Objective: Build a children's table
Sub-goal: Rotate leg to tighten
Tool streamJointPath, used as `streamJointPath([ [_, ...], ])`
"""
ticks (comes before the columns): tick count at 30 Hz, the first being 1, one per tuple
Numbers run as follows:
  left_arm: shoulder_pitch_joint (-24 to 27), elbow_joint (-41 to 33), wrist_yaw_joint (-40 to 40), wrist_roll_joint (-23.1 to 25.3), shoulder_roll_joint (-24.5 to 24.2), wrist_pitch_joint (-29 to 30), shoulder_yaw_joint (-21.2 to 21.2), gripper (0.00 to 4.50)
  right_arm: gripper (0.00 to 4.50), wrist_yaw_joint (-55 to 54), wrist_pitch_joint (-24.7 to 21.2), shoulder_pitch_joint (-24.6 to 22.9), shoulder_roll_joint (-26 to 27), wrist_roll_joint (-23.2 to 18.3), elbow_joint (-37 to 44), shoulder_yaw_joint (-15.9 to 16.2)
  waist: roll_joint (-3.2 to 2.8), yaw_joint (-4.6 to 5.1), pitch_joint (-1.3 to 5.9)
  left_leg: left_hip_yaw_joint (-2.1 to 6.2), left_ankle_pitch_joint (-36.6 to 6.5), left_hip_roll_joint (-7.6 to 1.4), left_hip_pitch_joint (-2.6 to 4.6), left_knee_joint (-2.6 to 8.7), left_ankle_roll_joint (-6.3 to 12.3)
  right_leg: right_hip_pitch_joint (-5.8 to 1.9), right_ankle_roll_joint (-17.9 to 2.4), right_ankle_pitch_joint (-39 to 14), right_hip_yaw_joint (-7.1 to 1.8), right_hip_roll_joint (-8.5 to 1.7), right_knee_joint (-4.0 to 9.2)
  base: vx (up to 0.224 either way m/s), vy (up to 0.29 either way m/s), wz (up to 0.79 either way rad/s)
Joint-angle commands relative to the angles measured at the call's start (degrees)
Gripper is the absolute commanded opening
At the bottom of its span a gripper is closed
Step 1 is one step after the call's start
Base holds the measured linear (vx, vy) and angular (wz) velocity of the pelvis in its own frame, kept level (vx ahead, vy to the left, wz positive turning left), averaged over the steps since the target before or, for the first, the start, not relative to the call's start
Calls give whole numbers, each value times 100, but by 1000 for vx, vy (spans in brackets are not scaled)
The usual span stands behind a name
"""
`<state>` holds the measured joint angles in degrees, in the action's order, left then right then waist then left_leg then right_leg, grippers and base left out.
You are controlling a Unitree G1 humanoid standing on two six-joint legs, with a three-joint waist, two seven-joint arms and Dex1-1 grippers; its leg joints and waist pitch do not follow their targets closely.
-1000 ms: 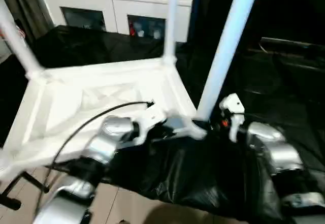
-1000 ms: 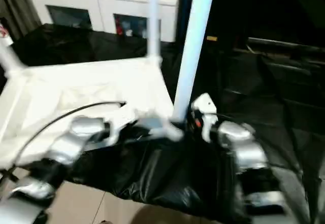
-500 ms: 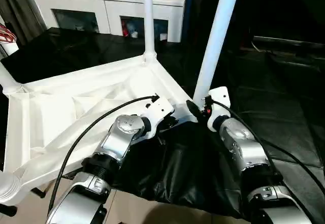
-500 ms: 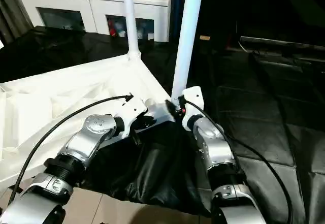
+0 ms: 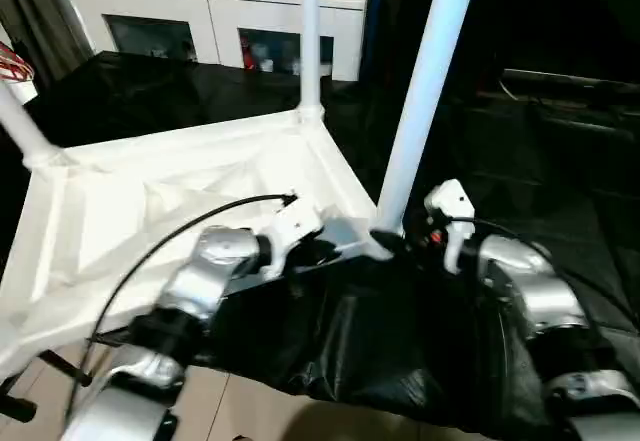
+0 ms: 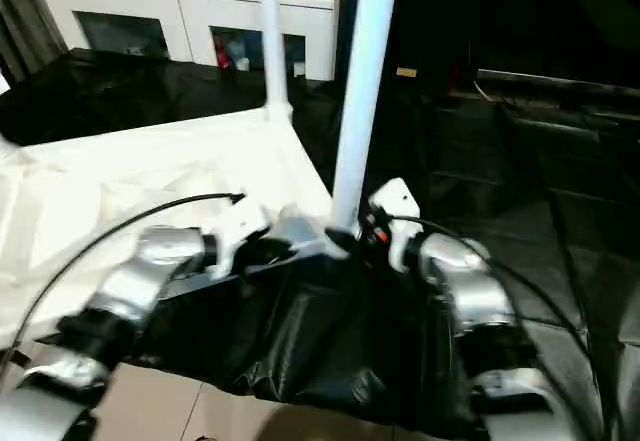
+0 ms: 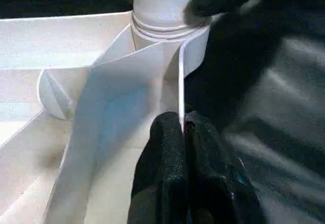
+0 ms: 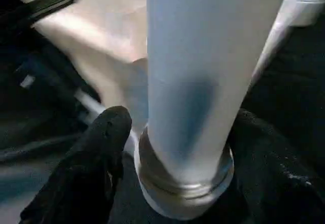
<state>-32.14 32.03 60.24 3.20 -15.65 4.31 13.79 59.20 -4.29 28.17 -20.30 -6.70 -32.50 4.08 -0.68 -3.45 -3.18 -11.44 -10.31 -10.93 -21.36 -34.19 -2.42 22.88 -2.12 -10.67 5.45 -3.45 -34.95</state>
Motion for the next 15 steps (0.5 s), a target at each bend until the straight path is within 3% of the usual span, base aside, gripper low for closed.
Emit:
streamJointPath([
  [1,-81,-380,375,-313,-1,-265,47,0,317,487,-23,-53,-85,-50,47,237,35,-36,373,149,-1120,-292,73,342,458,-294,-995,-1575,-343,-529,521,0,0,0],
  [8,-80,-403,846,-392,-285,-333,80,0,263,936,1,50,-341,-104,-50,278,37,-140,396,145,-946,-303,77,334,449,-296,-1063,-1306,-349,-537,473,0,0,0],
  [15,-90,-393,946,-427,-362,-365,63,0,252,1179,-68,8,-341,-176,65,356,47,-163,396,148,-941,-300,75,338,430,-300,-1006,-1410,-343,-538,475,0,0,0],
])
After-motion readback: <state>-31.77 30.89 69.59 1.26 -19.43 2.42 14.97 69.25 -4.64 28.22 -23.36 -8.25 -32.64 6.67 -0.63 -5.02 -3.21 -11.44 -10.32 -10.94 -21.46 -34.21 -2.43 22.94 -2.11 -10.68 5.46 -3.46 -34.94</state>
